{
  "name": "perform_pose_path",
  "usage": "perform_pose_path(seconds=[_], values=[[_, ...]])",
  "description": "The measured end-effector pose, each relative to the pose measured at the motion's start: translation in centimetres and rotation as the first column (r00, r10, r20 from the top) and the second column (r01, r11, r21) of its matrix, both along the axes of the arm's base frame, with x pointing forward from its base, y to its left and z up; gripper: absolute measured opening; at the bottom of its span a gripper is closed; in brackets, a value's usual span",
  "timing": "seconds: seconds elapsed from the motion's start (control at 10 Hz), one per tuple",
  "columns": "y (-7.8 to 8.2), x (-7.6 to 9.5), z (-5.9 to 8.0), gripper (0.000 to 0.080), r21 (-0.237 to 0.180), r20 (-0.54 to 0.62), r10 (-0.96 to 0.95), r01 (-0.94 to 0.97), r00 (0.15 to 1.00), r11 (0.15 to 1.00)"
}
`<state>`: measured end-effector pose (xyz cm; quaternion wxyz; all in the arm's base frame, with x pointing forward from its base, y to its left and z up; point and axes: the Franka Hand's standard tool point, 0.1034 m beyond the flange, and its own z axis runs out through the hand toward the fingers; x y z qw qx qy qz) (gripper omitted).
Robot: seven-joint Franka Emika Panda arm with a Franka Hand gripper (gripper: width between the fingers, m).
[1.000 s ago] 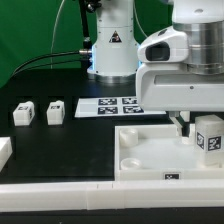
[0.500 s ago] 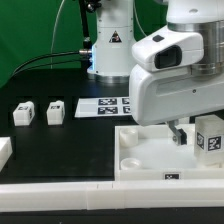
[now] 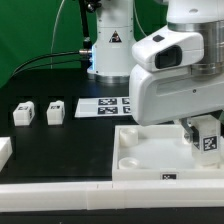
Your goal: Assemble one leg
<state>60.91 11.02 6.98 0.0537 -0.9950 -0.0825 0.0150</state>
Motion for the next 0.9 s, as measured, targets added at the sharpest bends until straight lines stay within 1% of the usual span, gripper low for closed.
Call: perform_pose_path(seconds=[0.2, 0.3, 0.5, 0.7, 0.9], values=[[0.02, 0.0, 0.0, 0.0289, -0.002, -0.005, -0.047, 0.047, 0.999, 0.999], [0.1, -0.02, 0.0, 0.0289, -0.003, -0.013, -0.119, 0.119, 0.993, 0.993], [0.19, 0.04, -0.05, 0.0289, 0.001, -0.031, -0.359, 0.359, 0.933, 0.933], [0.28, -0.01, -0.07, 0.029, -0.017, -0.055, -0.575, 0.575, 0.816, 0.818], [0.35, -0.01, -0.06, 0.029, -0.045, -0.073, -0.769, 0.768, 0.635, 0.639]])
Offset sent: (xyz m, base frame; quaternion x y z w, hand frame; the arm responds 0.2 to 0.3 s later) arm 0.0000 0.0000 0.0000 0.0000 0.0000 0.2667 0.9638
